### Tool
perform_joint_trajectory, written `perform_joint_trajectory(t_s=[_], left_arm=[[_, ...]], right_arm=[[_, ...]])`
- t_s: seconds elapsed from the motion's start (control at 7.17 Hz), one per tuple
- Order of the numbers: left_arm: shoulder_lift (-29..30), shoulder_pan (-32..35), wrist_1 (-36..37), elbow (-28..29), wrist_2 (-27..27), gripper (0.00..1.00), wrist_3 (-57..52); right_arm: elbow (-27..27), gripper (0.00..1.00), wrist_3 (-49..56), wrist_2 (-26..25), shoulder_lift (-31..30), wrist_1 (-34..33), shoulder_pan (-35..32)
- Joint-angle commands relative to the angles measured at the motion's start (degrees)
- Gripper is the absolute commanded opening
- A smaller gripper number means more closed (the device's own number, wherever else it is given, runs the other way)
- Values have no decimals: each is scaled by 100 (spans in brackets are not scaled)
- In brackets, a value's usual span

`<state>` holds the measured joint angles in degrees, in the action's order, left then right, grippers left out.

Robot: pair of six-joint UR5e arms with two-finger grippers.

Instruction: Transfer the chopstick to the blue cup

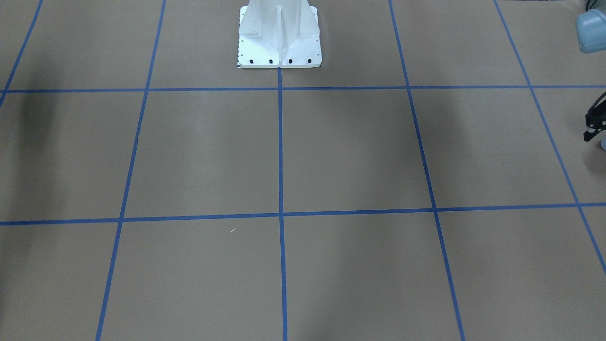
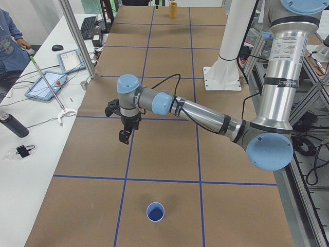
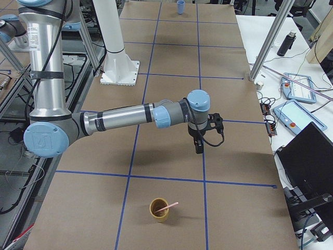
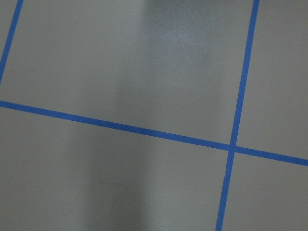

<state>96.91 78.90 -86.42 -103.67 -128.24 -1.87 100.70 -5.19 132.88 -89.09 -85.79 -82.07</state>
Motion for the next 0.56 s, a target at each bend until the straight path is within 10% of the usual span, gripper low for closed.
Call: perform_joint_trajectory(t_s=[0.0,0.42], left_arm=[[-179,-6,-354,-99,-113,98,142],[-504,-23,-717,-19,-122,98,353]], right_arm=[[-16,100,273,-8,-11,-96,-38],[-60,100,229,-34,50,-70,-20]])
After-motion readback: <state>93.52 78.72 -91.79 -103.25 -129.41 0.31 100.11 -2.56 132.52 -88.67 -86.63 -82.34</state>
